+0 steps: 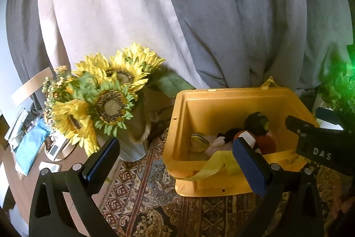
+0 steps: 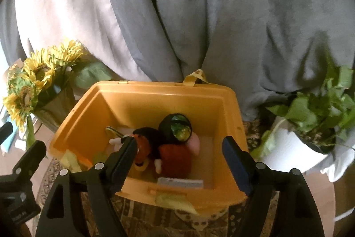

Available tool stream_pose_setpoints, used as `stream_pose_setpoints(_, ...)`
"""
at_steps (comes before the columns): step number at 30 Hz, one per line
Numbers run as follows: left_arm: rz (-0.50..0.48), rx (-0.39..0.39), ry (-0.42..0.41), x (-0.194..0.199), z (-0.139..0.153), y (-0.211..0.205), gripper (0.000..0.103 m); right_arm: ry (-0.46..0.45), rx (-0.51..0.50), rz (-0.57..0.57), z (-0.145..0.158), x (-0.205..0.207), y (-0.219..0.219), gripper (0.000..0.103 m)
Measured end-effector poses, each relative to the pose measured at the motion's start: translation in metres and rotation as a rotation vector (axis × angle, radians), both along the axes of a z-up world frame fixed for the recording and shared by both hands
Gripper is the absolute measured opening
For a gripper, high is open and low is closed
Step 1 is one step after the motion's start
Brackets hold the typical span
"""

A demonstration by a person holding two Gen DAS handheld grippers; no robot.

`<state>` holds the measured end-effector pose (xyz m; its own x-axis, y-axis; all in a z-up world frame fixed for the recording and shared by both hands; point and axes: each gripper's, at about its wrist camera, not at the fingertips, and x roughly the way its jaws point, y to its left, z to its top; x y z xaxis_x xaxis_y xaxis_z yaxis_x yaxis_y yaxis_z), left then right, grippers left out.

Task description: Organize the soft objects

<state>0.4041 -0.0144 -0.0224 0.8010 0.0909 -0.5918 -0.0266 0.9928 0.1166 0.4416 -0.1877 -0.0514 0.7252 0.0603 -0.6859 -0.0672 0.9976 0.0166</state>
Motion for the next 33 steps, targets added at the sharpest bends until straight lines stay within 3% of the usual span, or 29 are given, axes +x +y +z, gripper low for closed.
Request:
stream_pose_setpoints(17,-0.015,-0.03,-0.123,-0.089,0.046,0.021,0.103,-0.131,0.011,-0.046,0.053,-0.116,0.014,0.079)
stream_pose_setpoints(23,-0.059,-0.006,-0.177,-0.127,0.056,0.029,0.103,-0.162,0.013,-0.088,0.059,-0.16,0.024,0.08)
stream_pose_setpoints(33,-0.13,-0.045,-0.178,-0.179,0.057,0.043,0.103,-0.207,0.01,-0.173,0.06,-0.231,0.035,0.085)
